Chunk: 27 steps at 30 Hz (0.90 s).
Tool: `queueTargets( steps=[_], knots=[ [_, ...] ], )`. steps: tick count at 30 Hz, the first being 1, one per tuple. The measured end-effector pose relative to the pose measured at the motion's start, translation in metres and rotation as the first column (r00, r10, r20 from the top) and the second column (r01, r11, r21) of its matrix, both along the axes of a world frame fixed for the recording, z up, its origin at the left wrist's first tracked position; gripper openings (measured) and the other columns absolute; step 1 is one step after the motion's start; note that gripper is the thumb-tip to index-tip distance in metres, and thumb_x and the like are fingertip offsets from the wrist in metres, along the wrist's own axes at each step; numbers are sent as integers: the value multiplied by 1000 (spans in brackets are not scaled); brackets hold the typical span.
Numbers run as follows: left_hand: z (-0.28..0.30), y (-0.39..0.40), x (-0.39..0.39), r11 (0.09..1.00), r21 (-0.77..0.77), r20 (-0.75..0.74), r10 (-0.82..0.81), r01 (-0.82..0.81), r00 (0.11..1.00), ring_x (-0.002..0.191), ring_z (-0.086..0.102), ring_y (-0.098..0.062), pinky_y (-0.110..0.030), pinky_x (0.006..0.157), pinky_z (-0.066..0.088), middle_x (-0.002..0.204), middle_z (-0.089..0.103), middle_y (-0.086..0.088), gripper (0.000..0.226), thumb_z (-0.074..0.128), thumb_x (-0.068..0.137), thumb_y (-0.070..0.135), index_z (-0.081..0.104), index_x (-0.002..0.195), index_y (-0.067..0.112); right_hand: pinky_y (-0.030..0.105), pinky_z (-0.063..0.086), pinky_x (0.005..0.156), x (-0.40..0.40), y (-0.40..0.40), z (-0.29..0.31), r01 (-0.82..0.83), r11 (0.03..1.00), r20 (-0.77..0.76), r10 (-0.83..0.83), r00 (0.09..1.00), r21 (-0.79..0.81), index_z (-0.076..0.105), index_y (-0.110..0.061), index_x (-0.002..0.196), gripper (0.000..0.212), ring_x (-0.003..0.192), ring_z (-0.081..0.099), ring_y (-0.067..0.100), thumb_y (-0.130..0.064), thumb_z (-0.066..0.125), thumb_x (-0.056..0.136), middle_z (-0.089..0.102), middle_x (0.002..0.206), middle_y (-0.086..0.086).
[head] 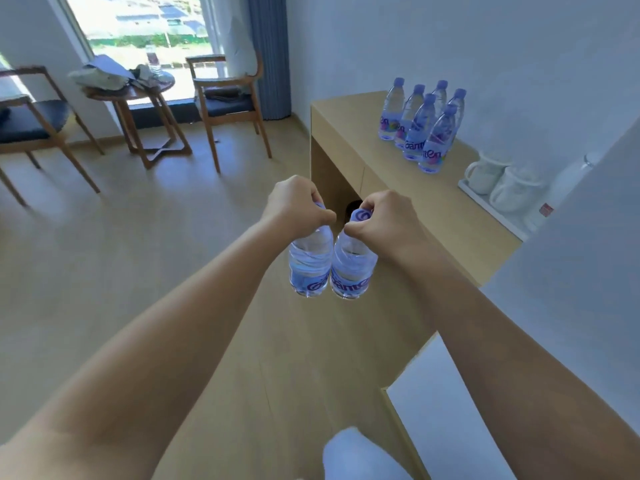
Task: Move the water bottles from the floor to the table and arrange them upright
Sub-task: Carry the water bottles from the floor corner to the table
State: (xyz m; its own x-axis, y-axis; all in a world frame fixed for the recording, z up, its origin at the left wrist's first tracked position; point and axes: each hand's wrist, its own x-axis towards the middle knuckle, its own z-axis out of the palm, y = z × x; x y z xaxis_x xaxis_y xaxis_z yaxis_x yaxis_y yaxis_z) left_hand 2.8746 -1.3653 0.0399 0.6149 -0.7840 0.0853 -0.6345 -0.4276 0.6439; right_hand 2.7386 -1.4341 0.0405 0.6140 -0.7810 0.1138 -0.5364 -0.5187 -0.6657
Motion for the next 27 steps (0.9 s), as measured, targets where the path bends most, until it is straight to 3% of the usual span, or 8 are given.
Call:
queueTargets(
  steps=[7, 14, 19, 27],
  knots=[
    [-10, -80, 50, 996, -64, -17, -65, 64, 998, 56, 46, -6, -22, 47, 33, 62, 52, 10, 26, 72, 62, 20, 47, 54, 21, 29, 37, 55, 46, -72, -8, 104, 995, 14, -104, 994, 6, 61, -1, 74, 23, 62, 47, 20, -21, 69, 68, 54, 65, 5],
    [-2, -190, 96, 985, -16, -6, -173, 173, 985, 56, 47, -7, -21, 51, 40, 60, 53, 7, 19, 73, 64, 17, 55, 59, 12, 28, 35, 54, 81, -161, -10, 180, 983, 17, -181, 983, 44, 59, -1, 74, 18, 62, 45, 19, -15, 66, 66, 49, 63, 4],
    [3, -270, 120, 971, -29, -23, -239, 239, 971, 56, 47, -7, -22, 47, 34, 62, 52, 9, 27, 73, 63, 19, 47, 57, 20, 28, 32, 53, 104, -226, -8, 237, 970, -20, -237, 971, 45, 56, -1, 71, 17, 61, 42, 18, -15, 65, 66, 45, 61, 3],
    [4, -369, 150, 944, -33, -37, -330, 328, 943, 56, 44, -10, -24, 51, 36, 64, 50, 5, 22, 73, 65, 18, 50, 64, 16, 29, 32, 57, 128, -311, 2, 382, 924, 5, -382, 924, 16, 58, 7, 78, 25, 62, 41, 20, -14, 67, 67, 45, 66, 9]
  ],
)
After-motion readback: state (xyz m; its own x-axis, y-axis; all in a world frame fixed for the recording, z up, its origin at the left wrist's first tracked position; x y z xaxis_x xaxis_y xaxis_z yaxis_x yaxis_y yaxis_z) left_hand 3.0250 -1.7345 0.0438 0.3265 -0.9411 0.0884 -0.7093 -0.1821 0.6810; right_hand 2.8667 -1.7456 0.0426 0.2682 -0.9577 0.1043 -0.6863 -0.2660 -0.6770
